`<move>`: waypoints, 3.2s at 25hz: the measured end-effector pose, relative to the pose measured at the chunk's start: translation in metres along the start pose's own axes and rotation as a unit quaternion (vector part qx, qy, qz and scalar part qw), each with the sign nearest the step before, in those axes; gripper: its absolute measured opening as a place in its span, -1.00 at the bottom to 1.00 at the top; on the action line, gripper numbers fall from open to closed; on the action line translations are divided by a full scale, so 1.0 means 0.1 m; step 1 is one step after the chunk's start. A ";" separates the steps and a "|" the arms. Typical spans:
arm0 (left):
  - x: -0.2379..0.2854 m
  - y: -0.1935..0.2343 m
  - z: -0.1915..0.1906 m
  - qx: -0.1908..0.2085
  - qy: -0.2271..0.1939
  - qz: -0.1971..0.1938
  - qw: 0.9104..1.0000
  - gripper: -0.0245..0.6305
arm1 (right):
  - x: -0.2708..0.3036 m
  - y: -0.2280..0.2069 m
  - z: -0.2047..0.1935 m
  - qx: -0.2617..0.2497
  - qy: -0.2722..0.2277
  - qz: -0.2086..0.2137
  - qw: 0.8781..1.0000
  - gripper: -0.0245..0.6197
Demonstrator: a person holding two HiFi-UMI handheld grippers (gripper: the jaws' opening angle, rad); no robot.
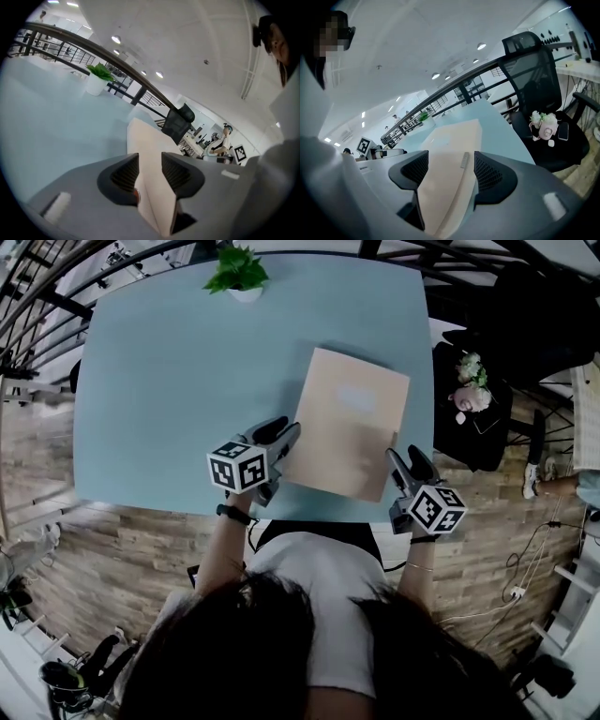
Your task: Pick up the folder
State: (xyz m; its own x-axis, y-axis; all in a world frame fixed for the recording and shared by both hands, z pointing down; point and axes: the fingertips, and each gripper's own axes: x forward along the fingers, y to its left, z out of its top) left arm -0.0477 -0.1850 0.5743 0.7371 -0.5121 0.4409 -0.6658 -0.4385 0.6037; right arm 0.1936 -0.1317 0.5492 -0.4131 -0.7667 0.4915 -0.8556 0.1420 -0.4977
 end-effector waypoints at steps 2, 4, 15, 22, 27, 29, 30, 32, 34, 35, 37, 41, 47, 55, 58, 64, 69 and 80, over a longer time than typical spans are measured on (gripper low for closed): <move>0.02 0.05 -0.03 -0.012 0.003 -0.002 1.000 -0.44 | 0.03 -0.02 -0.07 0.006 0.007 0.000 1.000 -0.06; 0.03 0.09 -0.07 -0.022 0.006 -0.003 1.000 -0.43 | 0.05 -0.05 -0.14 0.013 0.013 0.000 1.000 -0.06; 0.15 0.14 -0.30 -0.070 0.030 -0.045 0.996 -0.36 | 0.17 -0.15 -0.33 0.069 0.026 0.007 0.997 -0.06; 0.16 0.21 -0.36 -0.079 0.030 -0.041 0.996 -0.26 | 0.20 -0.20 -0.44 0.101 0.035 0.018 0.994 -0.01; 0.17 0.25 -0.40 -0.092 0.031 -0.040 0.994 -0.27 | 0.21 -0.23 -0.50 0.117 0.042 0.025 0.992 0.03; 0.16 0.27 -0.40 -0.094 0.023 -0.039 0.995 -0.28 | 0.23 -0.24 -0.52 0.126 0.047 0.031 0.990 0.06; 0.15 0.28 -0.40 -0.097 0.017 -0.038 0.994 -0.28 | 0.24 -0.24 -0.53 0.132 0.051 0.034 0.989 0.07; 0.14 0.29 -0.41 -0.104 0.010 -0.038 0.994 -0.28 | 0.26 -0.26 -0.57 0.143 0.059 0.043 0.987 0.11; 0.13 0.29 -0.41 -0.110 0.008 -0.039 0.993 -0.28 | 0.28 -0.26 -0.60 0.156 0.070 0.055 0.984 0.14; 0.14 0.29 -0.41 -0.111 0.007 -0.039 0.993 -0.29 | 0.30 -0.25 -0.61 0.166 0.075 0.065 0.981 0.16; 0.14 0.29 -0.42 -0.113 0.008 -0.040 0.993 -0.29 | 0.33 -0.23 -0.62 0.183 0.083 0.086 0.976 0.18; 0.15 0.29 -0.42 -0.119 0.009 -0.042 0.992 -0.29 | 0.35 -0.22 -0.64 0.216 0.099 0.117 0.964 0.18; 0.14 0.31 -0.43 -0.137 0.004 -0.042 0.990 -0.29 | 0.38 -0.13 -0.58 0.228 0.115 0.183 0.949 0.17; 0.14 0.36 -0.42 -0.166 0.004 -0.051 0.985 -0.29 | 0.37 -0.18 -0.63 0.323 0.151 0.238 0.904 0.17; 0.13 0.36 -0.40 -0.168 0.003 -0.050 0.984 -0.29 | 0.38 -0.14 -0.63 0.323 0.170 0.260 0.894 0.17; 0.11 0.38 -0.40 -0.177 -0.002 -0.051 0.983 -0.29 | 0.38 -0.09 -0.65 0.300 0.195 0.284 0.890 0.17; 0.10 0.39 -0.39 -0.176 -0.005 -0.044 0.983 -0.29 | 0.40 -0.10 -0.66 0.308 0.201 0.282 0.886 0.06; 0.12 0.33 -0.42 -0.202 -0.006 -0.066 0.977 -0.29 | 0.42 -0.16 -0.65 0.325 0.191 0.279 0.883 0.00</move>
State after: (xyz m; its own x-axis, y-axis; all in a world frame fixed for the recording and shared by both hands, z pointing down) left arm -0.0565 -0.1748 0.6271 0.8103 -0.4807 0.3351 -0.4630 -0.1748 0.8689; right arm 0.1695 -0.1258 0.6237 -0.8954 -0.4059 0.1829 -0.1769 -0.0528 -0.9828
